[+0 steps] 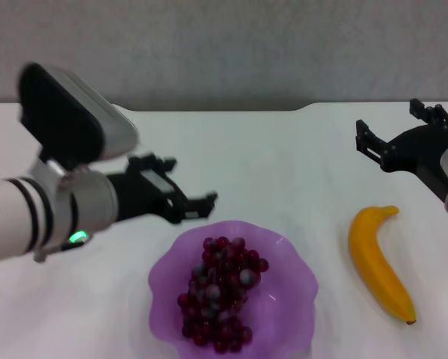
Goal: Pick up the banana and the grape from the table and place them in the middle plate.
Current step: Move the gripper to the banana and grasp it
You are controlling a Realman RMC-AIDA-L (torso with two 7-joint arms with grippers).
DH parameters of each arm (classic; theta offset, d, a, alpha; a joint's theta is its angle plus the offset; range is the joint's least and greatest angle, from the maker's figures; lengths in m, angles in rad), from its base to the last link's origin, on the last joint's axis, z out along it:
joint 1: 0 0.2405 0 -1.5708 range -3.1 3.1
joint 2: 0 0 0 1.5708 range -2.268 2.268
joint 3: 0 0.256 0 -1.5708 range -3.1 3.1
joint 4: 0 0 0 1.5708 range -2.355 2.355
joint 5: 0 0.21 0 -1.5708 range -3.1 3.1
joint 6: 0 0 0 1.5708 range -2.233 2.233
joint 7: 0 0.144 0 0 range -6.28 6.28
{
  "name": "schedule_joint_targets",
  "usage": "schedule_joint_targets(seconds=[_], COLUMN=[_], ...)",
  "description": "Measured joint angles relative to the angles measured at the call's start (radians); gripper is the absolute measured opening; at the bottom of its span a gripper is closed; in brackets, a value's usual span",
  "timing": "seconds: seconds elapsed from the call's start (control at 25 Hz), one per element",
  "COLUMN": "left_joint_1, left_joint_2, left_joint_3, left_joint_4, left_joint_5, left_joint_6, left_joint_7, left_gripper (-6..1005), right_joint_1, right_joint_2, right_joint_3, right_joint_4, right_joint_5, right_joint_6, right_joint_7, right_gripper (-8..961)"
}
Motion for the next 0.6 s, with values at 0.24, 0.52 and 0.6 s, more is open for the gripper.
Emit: schedule_joint_targets(seconds=[0.24, 0.52, 0.6], left_joint_1=[0.052, 0.063, 0.058], left_joint_2=[0.000, 0.000, 0.001], left_joint_3=[-0.035, -0.060, -0.076], left_joint_4=[-0.043, 0.132, 0.182], left_joint_5=[-0.033, -0.125, -0.161], left_joint_6=[0.156, 0.604, 0.673], left_joint_7=[0.006, 0.037, 0.037], left_gripper=[886, 884, 884], right_joint_1=[0.002, 0.006, 0.006], right_joint_2=[0.000, 0.002, 0.003], right_joint_3=[-0.002, -0.002, -0.002], right_joint_4=[-0.001, -0.001, -0.001], right_joint_5=[0.000, 0.000, 0.002], right_joint_6=[0.000, 0.000, -0.001], right_joint_7=[0.000, 0.000, 0.008], right_gripper=[889, 888, 888])
